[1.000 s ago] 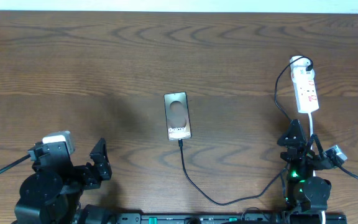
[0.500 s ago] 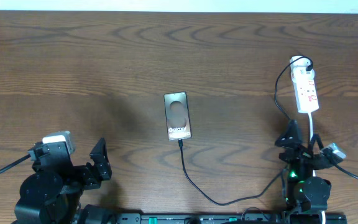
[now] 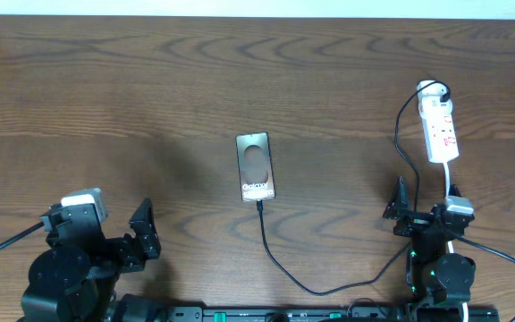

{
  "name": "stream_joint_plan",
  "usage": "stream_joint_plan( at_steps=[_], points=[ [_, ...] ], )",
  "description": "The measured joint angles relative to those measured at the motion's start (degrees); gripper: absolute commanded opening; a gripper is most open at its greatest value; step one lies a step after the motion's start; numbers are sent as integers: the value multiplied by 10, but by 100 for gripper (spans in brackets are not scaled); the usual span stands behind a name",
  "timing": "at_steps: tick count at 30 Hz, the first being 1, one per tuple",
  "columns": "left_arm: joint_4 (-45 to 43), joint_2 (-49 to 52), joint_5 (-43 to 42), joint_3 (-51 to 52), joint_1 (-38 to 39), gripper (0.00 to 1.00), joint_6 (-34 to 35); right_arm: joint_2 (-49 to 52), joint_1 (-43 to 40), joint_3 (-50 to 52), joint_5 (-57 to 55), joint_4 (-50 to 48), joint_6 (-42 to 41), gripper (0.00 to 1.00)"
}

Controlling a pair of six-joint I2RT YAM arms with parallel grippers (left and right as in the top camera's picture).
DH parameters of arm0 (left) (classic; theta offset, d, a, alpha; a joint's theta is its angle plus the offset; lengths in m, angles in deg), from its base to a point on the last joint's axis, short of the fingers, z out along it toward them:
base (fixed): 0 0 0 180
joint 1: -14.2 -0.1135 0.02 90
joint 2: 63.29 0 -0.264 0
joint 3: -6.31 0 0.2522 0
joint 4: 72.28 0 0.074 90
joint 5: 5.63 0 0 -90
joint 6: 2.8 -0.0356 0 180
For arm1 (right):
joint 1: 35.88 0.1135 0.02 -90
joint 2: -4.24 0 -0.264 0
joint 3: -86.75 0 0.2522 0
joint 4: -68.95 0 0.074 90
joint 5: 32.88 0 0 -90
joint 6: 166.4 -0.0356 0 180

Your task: Plug charger to phone and switch on socket

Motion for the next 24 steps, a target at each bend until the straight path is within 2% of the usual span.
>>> stream_joint_plan(
  at_steps=[24],
  points=[
    [0,0,0,0,0,93,0,0,0,0,4,0,10,99]
  ],
)
